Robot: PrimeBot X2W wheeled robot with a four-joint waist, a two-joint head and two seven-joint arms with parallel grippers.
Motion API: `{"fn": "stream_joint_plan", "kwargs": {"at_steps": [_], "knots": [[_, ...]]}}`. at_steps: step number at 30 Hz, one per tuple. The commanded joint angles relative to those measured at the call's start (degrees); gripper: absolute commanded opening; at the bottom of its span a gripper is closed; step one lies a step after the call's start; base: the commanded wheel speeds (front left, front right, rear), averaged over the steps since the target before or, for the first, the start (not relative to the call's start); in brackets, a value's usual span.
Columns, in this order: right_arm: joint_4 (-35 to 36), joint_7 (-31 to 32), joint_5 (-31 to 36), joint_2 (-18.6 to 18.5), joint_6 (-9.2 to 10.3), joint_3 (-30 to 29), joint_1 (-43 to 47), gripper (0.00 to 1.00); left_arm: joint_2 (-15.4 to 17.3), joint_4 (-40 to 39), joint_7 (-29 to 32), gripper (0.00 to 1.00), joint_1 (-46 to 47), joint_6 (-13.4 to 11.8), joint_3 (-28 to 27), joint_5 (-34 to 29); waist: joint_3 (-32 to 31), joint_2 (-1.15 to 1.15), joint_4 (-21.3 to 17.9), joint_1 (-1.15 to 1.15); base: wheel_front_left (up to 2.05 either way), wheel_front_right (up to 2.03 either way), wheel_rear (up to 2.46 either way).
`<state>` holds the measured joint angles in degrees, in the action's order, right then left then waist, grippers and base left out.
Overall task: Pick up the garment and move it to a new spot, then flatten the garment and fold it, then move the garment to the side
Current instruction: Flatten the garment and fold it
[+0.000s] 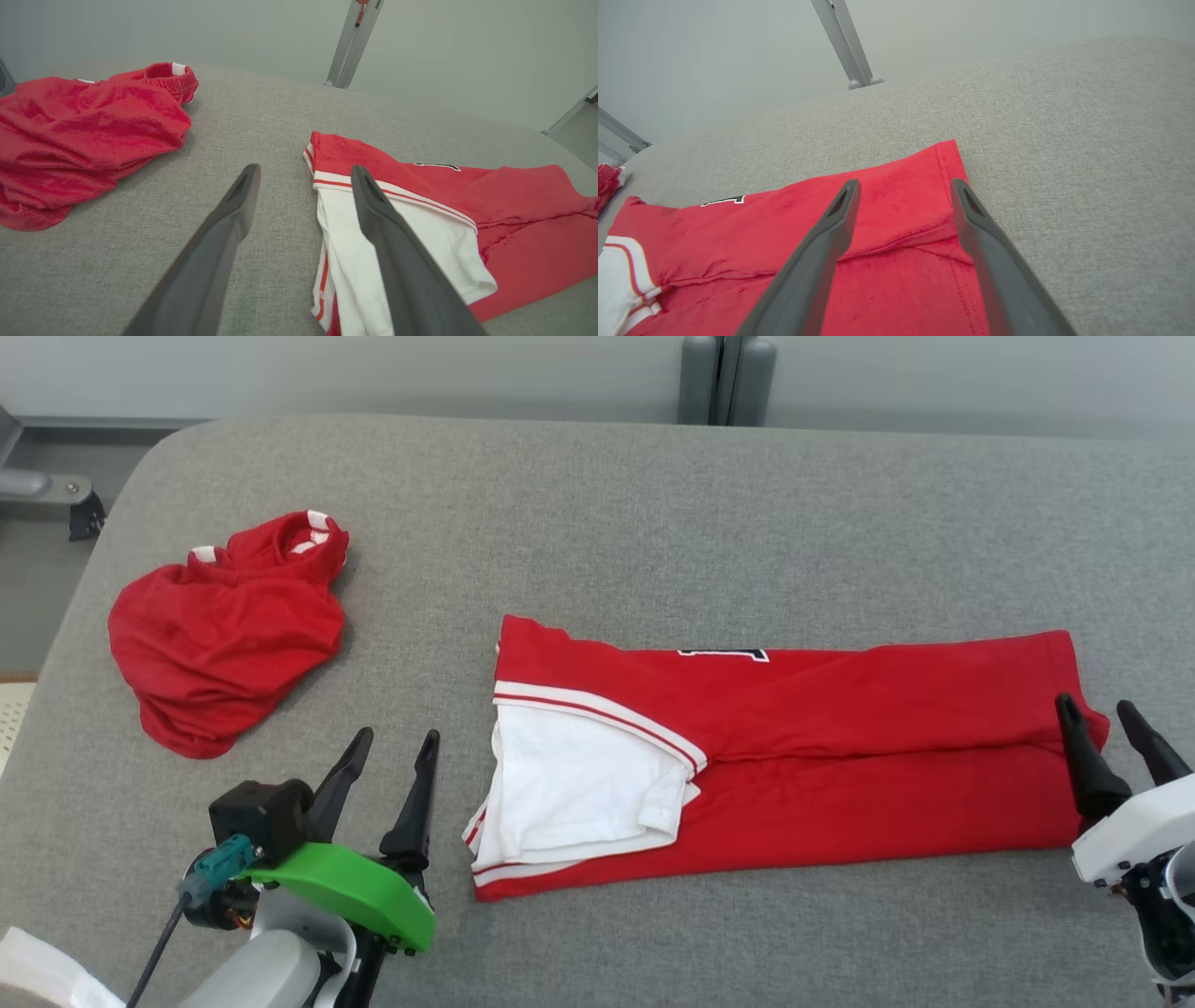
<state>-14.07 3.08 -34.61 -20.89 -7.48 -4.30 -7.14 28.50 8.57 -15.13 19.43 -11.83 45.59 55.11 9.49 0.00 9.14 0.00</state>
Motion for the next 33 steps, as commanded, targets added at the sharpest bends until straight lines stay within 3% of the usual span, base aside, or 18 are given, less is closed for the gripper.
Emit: {"fn": "stream_joint_plan", "kwargs": {"at_steps": [1,8,16,21,28,33], "knots": [[0.4,-2.0,0.8,0.1,-0.01,0.9,1.3,1.00,-0.9,-0.6,0.0,1.00,-2.4,-0.9,-2.1,-2.3,-3.3,0.00,-1.1,0.00,0.00,0.00,0.00],[0.5,-11.6,4.6,1.1,-0.01,5.5,3.7,1.00,-7.4,-5.0,0.0,1.00,-11.8,-1.8,-14.1,-13.8,-7.4,0.00,-1.4,0.00,0.00,0.00,0.00],[-1.4,-16.5,6.0,4.2,-0.01,5.5,7.6,1.00,-16.0,-7.9,0.0,1.00,-22.4,1.9,-20.9,-28.7,-10.6,0.00,0.9,0.00,0.00,0.00,0.00],[-3.6,-17.0,5.6,4.7,-0.01,4.1,9.3,1.00,-19.6,-8.3,0.0,1.00,-25.7,5.1,-22.9,-35.2,-10.7,0.00,3.1,0.00,0.00,0.00,0.00],[-10.6,-13.8,5.1,5.9,-0.02,-3.5,6.4,1.00,-22.2,-7.9,0.0,1.00,-28.4,7.5,-24.2,-42.2,-9.8,0.00,6.5,0.00,0.00,0.00,0.00],[-17.7,-10.1,9.9,4.2,-0.02,-8.8,1.8,1.00,-23.7,-7.3,0.0,1.00,-28.2,9.3,-24.7,-43.8,-8.5,0.00,8.7,0.00,0.00,0.00,0.00]]}}
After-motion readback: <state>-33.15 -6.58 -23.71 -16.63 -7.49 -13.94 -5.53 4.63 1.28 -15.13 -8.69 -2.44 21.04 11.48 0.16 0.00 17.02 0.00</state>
